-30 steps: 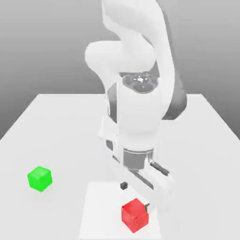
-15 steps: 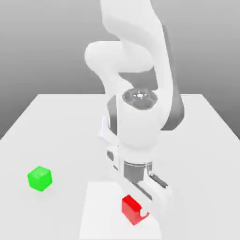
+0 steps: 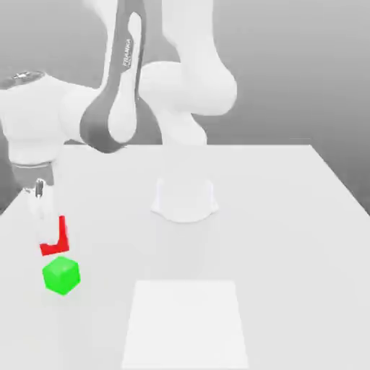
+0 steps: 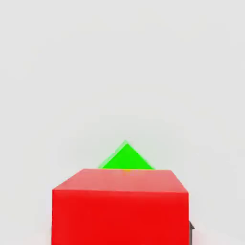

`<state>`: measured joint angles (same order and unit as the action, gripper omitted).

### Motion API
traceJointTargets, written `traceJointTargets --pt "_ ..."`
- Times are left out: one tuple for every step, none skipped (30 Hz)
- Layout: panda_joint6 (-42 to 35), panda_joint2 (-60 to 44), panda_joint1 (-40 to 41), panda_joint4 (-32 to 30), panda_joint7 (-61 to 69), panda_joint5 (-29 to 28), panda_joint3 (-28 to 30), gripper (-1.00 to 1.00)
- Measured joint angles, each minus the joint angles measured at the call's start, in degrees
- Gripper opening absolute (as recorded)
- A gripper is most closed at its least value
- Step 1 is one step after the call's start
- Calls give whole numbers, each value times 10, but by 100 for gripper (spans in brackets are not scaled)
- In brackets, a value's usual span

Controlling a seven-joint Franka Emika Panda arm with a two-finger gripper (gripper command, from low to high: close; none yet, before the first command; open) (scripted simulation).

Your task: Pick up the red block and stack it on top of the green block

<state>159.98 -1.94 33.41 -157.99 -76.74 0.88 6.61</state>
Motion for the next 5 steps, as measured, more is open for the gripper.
traceJointTargets --pt "19 -20 2 1 6 7 -3 -100" --pt "37 -39 3 1 11 14 -6 100" --pt "37 -39 3 1 11 14 -6 100" --pt "37 -39 3 1 11 14 -6 100" --pt "37 -39 3 1 11 14 -6 100"
